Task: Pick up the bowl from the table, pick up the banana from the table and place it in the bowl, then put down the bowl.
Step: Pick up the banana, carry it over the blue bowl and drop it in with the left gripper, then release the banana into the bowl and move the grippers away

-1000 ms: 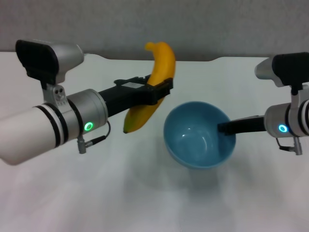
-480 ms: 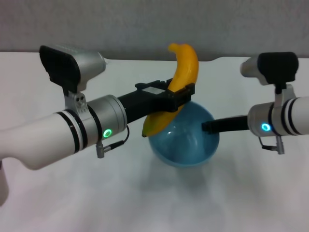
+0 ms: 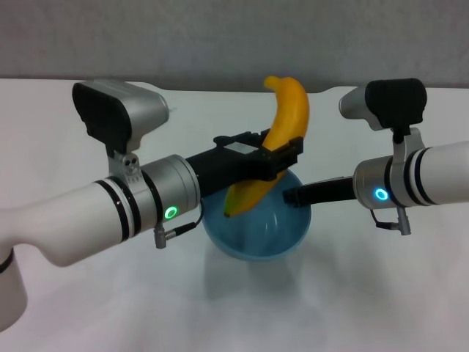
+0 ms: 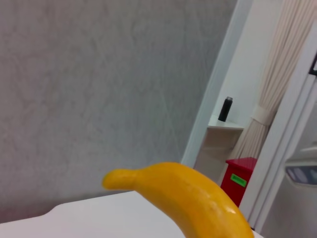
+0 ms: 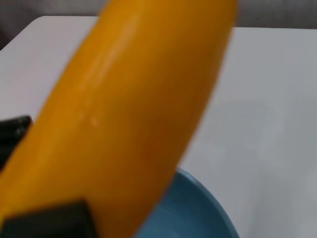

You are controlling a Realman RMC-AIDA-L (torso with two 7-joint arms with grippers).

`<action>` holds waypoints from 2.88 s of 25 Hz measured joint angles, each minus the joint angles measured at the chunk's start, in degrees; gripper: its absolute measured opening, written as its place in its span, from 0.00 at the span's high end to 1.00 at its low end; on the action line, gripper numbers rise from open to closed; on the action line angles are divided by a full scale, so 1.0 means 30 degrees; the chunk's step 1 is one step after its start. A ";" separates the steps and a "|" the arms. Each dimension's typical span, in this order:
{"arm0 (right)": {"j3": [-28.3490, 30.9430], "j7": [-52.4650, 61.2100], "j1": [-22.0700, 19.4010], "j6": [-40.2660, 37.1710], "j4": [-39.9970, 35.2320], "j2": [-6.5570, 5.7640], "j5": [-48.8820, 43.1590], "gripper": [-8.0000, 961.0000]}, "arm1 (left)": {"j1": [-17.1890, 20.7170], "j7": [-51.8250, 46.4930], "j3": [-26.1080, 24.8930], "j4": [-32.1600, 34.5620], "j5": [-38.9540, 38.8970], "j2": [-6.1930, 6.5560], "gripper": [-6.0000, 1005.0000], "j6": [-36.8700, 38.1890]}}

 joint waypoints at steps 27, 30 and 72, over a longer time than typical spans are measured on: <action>0.0293 0.0104 -0.0290 -0.0591 0.0087 -0.0251 -0.0107 0.96 | 0.1284 0.3631 -0.1093 0.0545 -0.3371 0.0069 0.11 -0.0100; 0.0591 0.0140 -0.0237 -0.0904 0.0343 -0.0323 -0.0329 0.96 | 0.1511 0.3764 -0.1638 0.0555 -0.3304 0.0090 0.11 -0.0178; 0.4800 0.0889 0.2289 -0.3790 0.3881 -0.0300 -0.5636 0.96 | 0.1937 0.8797 -0.4574 0.1977 -0.2605 0.0040 0.11 0.6645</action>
